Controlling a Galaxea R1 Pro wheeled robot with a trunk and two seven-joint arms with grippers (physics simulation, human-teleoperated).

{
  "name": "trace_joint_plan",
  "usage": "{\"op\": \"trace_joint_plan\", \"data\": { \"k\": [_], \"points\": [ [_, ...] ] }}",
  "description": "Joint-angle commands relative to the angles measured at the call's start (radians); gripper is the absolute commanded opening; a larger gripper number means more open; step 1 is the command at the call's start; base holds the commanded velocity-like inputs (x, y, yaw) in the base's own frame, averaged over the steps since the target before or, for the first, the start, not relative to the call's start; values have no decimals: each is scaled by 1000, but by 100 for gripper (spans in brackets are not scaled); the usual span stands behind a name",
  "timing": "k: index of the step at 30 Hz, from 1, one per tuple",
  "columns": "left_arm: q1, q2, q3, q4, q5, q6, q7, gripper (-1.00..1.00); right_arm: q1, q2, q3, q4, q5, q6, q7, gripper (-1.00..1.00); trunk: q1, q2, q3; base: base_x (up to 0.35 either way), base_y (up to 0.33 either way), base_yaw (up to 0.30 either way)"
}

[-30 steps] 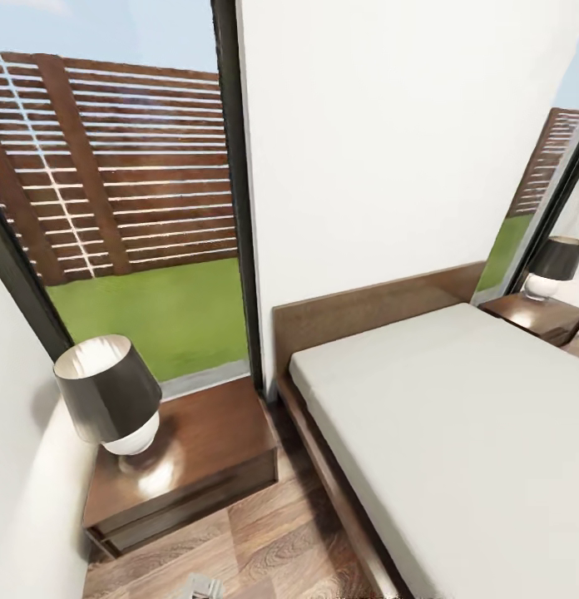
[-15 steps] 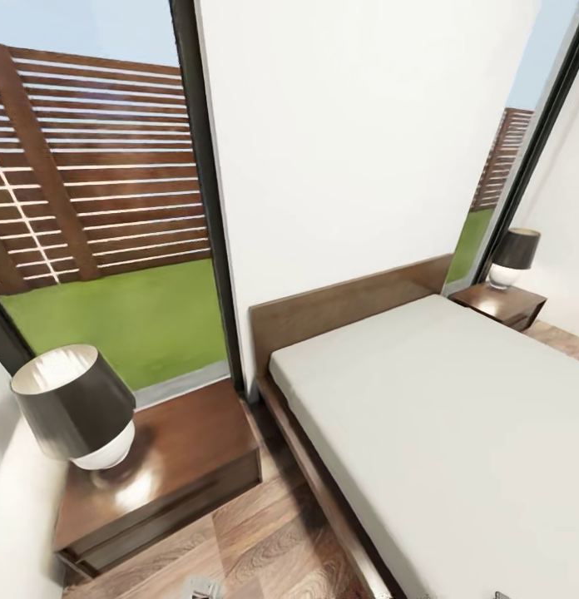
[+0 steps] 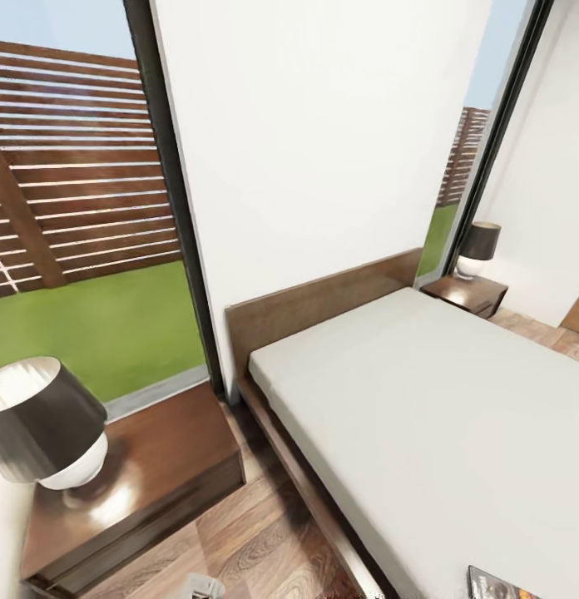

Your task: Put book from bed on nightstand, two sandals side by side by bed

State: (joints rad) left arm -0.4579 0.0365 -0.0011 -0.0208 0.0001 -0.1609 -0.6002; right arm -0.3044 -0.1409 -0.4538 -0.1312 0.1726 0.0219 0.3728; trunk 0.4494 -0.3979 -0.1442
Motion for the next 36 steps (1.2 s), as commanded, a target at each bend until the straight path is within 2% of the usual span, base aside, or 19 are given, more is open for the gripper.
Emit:
{"op": "trace_joint_plan", "data": {
  "k": [1,36],
  "points": [
    [-1,0,0,1,0,-5,-3,100,-1,0,-9,-1,10,2,4,100,1,-2,-2,0,0,-211],
    [0,0,0,1,0,-5,-3,100,-1,0,-9,-1,10,2,5,100,1,-2,-14,0,0,-216]
  ]
}}
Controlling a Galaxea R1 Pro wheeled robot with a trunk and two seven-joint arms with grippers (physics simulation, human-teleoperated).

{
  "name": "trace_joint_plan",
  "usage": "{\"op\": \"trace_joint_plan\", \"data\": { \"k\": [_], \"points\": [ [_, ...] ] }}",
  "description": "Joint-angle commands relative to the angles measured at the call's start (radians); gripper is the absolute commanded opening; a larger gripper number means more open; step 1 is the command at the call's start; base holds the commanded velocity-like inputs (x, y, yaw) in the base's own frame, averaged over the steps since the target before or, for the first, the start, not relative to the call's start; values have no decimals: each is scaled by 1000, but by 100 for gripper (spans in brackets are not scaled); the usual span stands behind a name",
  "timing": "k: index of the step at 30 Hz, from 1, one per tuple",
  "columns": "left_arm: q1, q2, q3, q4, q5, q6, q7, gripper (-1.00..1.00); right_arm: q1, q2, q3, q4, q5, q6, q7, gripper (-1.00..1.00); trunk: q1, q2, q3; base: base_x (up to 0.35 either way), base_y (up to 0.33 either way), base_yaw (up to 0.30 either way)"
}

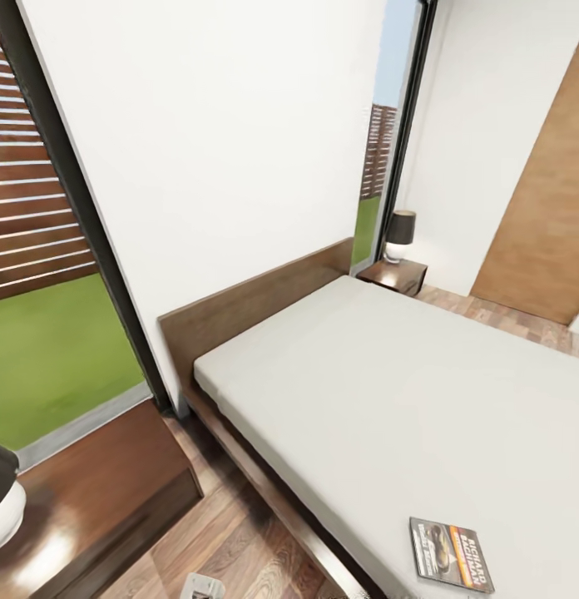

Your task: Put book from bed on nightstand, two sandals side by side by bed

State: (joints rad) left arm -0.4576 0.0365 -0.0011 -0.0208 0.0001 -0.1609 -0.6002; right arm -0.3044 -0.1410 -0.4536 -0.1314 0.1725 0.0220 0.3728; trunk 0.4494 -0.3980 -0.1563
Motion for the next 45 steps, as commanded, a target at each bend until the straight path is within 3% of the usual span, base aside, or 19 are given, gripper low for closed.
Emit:
{"op": "trace_joint_plan", "data": {
  "k": [1,45],
  "points": [
    [-1,0,0,1,0,-5,-3,100,-1,0,-8,-1,10,2,5,100,1,-2,-2,0,0,-233],
    [-1,1,0,1,0,-5,-3,100,-1,0,-9,-1,10,3,5,100,1,-2,-2,0,0,-234]
  ]
}}
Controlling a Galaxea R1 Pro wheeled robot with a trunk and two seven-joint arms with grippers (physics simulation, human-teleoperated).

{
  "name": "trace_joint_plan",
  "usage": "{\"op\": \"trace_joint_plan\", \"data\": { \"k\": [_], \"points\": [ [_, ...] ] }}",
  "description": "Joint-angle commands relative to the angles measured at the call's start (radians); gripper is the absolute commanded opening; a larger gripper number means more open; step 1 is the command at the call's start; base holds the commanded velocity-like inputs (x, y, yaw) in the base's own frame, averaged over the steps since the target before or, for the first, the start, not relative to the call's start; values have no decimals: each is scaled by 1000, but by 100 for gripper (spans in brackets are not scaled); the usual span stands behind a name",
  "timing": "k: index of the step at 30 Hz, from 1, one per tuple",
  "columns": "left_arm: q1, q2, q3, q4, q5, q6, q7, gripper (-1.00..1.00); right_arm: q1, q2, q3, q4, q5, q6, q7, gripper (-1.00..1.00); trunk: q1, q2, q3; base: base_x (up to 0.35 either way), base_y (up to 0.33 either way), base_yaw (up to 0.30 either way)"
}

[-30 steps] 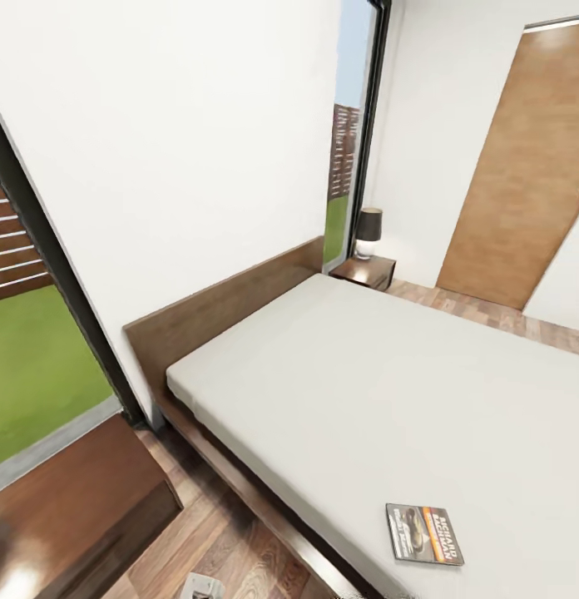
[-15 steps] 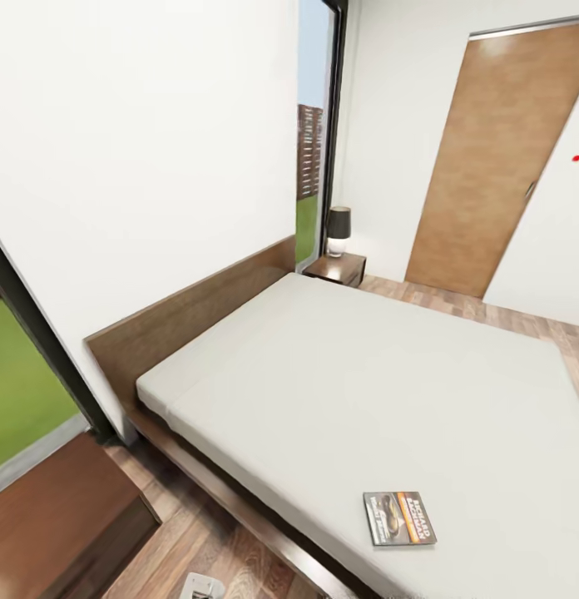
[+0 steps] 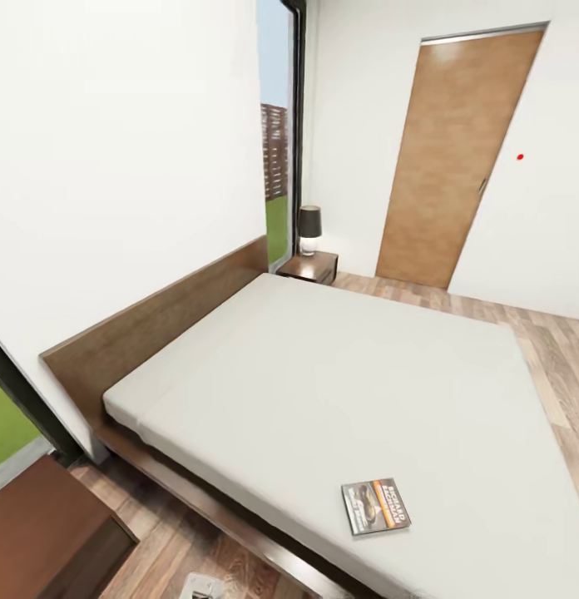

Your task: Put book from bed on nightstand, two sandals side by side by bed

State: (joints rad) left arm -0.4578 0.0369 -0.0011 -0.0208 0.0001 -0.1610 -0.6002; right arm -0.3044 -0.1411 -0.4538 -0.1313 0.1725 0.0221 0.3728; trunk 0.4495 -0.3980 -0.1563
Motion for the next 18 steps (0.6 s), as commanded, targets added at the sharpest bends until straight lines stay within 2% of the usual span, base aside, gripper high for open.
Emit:
{"op": "trace_joint_plan", "data": {
  "k": [1,18],
  "points": [
    [-1,0,0,1,0,-5,-3,100,-1,0,-8,-1,10,2,5,100,1,-2,-2,0,0,-234],
    [-1,1,0,0,0,-5,-4,100,-1,1,-8,-1,10,2,5,100,1,-2,-2,0,0,-234]
  ]
}}
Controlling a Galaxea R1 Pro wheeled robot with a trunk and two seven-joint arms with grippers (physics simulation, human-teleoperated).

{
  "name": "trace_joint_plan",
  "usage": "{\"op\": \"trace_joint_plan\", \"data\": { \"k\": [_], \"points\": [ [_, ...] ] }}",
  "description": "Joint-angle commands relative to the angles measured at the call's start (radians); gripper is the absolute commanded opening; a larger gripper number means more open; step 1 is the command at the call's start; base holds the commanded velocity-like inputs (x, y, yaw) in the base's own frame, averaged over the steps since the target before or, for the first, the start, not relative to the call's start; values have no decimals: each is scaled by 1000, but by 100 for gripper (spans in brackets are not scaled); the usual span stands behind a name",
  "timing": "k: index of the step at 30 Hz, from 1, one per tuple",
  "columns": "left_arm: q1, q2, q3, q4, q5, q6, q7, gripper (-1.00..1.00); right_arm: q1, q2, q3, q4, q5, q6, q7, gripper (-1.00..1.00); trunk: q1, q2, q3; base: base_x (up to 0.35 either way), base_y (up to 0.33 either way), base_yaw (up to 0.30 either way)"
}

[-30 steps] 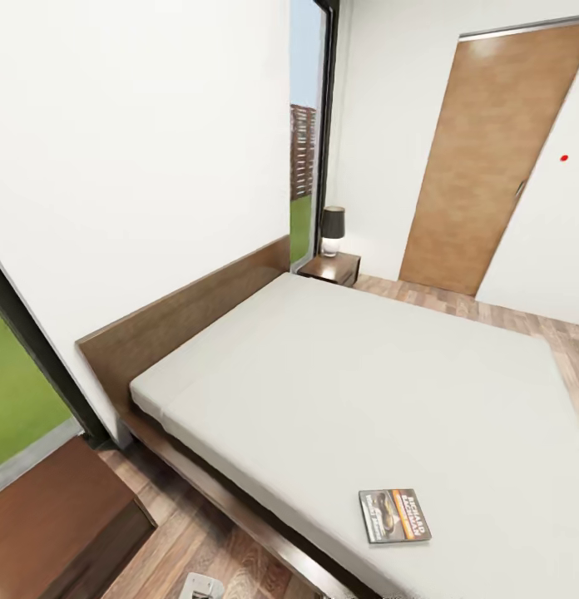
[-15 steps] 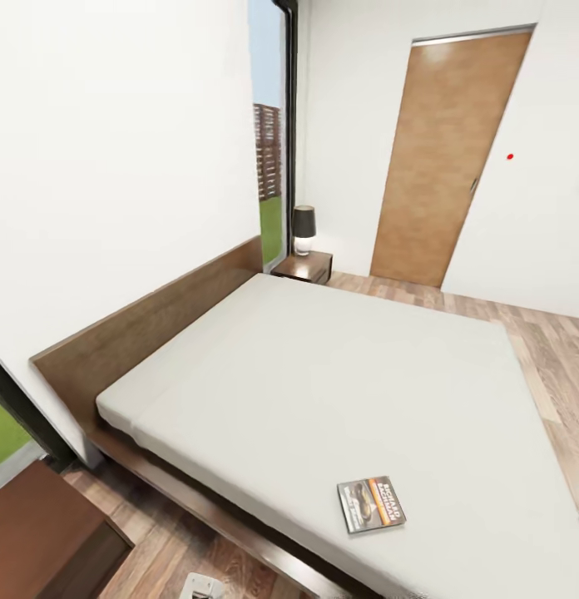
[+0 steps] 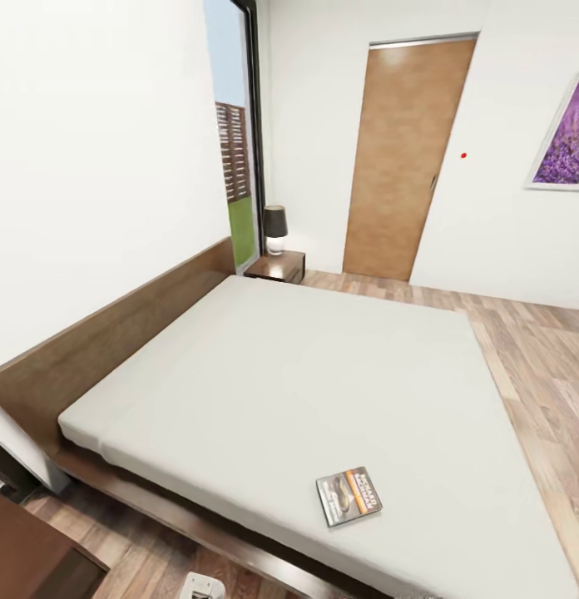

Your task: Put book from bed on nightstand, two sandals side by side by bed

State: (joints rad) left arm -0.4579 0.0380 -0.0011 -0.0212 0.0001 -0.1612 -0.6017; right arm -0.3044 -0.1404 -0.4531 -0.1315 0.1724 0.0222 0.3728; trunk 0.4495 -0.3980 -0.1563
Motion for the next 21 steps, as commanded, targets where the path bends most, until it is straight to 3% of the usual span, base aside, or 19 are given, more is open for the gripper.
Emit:
{"op": "trace_joint_plan", "data": {
  "k": [1,21],
  "points": [
    [-1,0,0,1,0,-5,-3,100,-1,0,-9,-1,10,2,5,100,1,-2,-2,0,0,-234],
    [-1,0,0,1,0,-5,-3,100,-1,0,-9,0,10,2,5,100,1,-2,-2,0,0,-234]
  ]
}}
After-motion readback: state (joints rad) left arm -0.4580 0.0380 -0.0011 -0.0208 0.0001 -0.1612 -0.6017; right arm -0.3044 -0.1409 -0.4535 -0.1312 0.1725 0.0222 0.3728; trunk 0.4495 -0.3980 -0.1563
